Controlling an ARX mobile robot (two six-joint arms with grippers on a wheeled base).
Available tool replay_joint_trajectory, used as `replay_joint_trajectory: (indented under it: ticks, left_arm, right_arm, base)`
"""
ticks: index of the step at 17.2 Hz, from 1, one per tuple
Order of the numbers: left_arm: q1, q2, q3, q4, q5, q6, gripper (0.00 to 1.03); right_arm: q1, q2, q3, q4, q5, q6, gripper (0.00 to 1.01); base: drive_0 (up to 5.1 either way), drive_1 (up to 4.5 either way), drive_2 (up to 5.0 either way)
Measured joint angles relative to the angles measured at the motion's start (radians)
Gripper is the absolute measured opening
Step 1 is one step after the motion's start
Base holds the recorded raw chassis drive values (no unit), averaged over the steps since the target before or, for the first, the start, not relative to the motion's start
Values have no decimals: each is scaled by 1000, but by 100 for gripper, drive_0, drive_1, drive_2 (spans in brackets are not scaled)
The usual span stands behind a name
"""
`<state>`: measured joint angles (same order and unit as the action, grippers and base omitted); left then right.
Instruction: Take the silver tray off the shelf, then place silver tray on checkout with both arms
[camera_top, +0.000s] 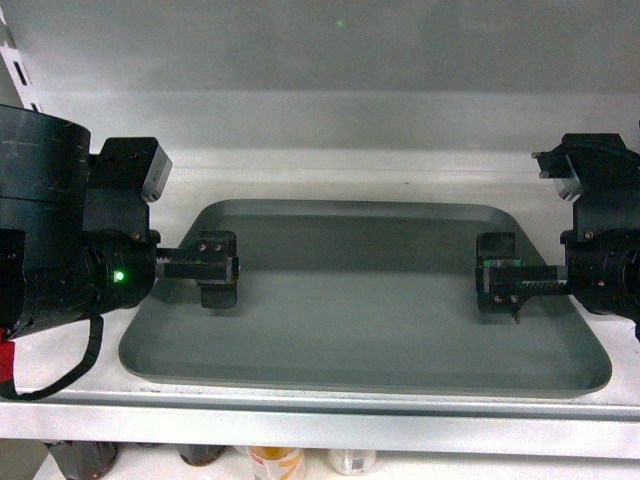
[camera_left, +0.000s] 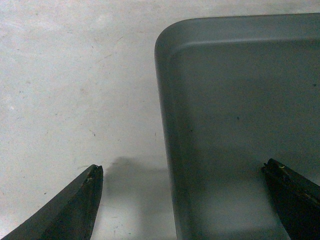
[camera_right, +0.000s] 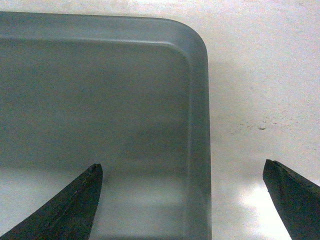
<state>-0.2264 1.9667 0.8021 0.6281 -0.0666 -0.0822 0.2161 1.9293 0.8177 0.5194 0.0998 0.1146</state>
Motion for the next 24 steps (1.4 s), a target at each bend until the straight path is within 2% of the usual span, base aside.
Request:
replay_joint_trajectory:
  ticks: [11,12,13,17,22,24]
  left_arm:
    - [-3,8,-2,16,-4,-15,98]
    - [-3,8,-2,18,-4,-14,98]
    - [-4,8,-2,24,-3,-12,92]
    - [-16,11,-4,41,4,12,58]
    - [-11,11,-6,47,-20,12,17]
    - [-6,11,-6,53,-24,-3,5]
  right_arm:
    - [6,13,-11,35,-2,0,98]
    - [6,13,-11,35,-2,0,94]
    - [6,13,-11,35,-2,0,87]
    - [14,13,-11,38,4,0,52]
    - [13,13,-13,43,47,0,11]
    - [13,13,-13,50,47,28,3]
  base:
    - [0,0,0]
    - [0,0,0]
    - [0,0,0]
    - [0,0,0]
    - [0,0,0]
    - [0,0,0]
